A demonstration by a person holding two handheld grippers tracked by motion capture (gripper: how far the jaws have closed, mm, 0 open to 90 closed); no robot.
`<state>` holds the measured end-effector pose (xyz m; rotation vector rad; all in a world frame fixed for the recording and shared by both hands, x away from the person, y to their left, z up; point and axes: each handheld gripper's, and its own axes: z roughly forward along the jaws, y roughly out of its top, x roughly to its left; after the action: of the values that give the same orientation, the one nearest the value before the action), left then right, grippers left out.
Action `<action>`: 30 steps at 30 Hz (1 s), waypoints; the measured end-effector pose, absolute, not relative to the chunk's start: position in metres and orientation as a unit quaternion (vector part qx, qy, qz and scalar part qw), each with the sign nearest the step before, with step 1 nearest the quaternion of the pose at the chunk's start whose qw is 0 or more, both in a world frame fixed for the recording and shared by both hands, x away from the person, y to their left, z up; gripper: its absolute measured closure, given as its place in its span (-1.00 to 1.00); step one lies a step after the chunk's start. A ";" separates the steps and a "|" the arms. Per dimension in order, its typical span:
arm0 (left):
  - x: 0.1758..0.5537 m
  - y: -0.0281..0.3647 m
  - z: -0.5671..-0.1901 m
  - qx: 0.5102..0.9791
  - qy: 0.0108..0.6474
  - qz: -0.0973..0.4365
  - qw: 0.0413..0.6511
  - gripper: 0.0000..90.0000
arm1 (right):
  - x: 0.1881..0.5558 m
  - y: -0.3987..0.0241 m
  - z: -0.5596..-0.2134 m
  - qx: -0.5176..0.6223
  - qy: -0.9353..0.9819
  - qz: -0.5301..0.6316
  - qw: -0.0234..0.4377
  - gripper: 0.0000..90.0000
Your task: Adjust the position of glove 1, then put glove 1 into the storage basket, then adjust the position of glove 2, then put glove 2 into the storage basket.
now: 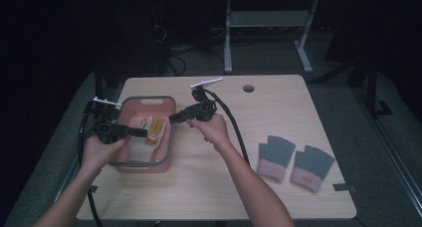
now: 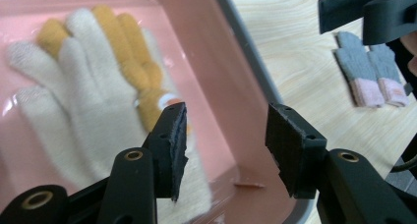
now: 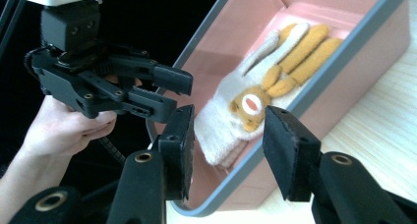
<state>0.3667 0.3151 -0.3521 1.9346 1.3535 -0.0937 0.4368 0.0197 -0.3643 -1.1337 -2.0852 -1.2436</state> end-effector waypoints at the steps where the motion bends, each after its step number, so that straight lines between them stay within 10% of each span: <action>1: 0.366 0.313 -0.351 0.759 0.527 -0.037 0.381 0.09 | 0.436 0.017 -0.364 -0.412 -0.758 -0.453 0.226 0.18; 30: 0.365 0.226 -0.334 0.804 0.451 -0.047 0.385 -0.07 | 0.411 -0.096 -0.365 -0.471 -0.723 -0.473 0.182 0.13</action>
<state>0.3645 0.2260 -0.3337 2.0486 1.1481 -0.1197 0.4106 -0.0955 -0.3651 -1.3288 -2.0396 -1.3342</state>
